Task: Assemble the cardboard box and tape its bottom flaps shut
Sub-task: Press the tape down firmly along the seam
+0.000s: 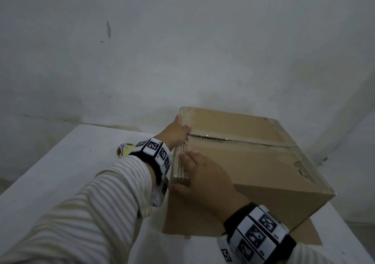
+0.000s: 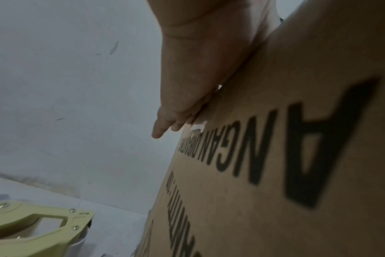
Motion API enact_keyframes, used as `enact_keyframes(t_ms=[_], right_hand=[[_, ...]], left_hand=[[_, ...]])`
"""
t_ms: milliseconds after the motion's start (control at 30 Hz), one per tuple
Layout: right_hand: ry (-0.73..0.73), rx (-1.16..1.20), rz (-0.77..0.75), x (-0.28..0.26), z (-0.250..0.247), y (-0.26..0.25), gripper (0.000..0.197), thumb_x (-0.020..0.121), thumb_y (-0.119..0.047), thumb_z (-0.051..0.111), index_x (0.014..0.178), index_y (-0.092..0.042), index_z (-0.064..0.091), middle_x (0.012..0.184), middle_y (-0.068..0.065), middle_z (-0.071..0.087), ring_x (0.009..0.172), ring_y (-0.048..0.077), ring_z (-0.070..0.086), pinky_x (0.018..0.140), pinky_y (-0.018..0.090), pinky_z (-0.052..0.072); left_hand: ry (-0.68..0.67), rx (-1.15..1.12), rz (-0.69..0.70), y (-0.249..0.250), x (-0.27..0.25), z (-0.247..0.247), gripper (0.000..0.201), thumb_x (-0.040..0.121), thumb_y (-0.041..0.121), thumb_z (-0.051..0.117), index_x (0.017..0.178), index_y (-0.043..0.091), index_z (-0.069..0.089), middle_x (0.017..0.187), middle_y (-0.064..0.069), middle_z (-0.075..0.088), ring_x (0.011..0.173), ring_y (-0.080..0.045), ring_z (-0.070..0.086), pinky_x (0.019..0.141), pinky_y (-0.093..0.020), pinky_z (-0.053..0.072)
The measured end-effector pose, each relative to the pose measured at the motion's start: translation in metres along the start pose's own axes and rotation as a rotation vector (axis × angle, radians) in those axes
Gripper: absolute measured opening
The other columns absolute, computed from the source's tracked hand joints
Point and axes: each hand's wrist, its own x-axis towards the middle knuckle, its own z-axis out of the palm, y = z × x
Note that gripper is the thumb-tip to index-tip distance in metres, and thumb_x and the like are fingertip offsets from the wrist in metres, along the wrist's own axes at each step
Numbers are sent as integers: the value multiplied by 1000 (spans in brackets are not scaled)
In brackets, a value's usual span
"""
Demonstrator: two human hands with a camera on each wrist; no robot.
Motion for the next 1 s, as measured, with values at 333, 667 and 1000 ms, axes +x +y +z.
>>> enact_keyframes(t_ms=[333, 667, 1000], right_hand=[[-114, 111, 304, 14, -25, 37, 62, 99, -44, 30, 148, -7, 22, 159, 12, 15, 147, 27, 10, 118, 41, 10], [-164, 61, 462, -3, -23, 122, 79, 89, -67, 26, 145, -12, 29, 156, 8, 25, 145, 27, 21, 115, 51, 22], [-64, -63, 489, -65, -42, 197, 74, 94, -59, 25, 139, -1, 39, 146, 18, 38, 134, 32, 35, 111, 44, 31]], left_hand=[[-184, 957, 239, 10, -47, 7, 50, 102, 31, 19, 151, 22, 12, 161, 2, -2, 148, -26, -9, 115, -58, 0], [-197, 1114, 91, 31, -80, 20, 51, 100, 30, 19, 149, 13, 21, 160, -3, 12, 148, -23, 8, 115, -60, 1], [-160, 980, 5, 63, -99, 100, 51, 97, 38, 24, 138, 10, 33, 149, -9, 30, 136, -29, 31, 112, -54, 25]])
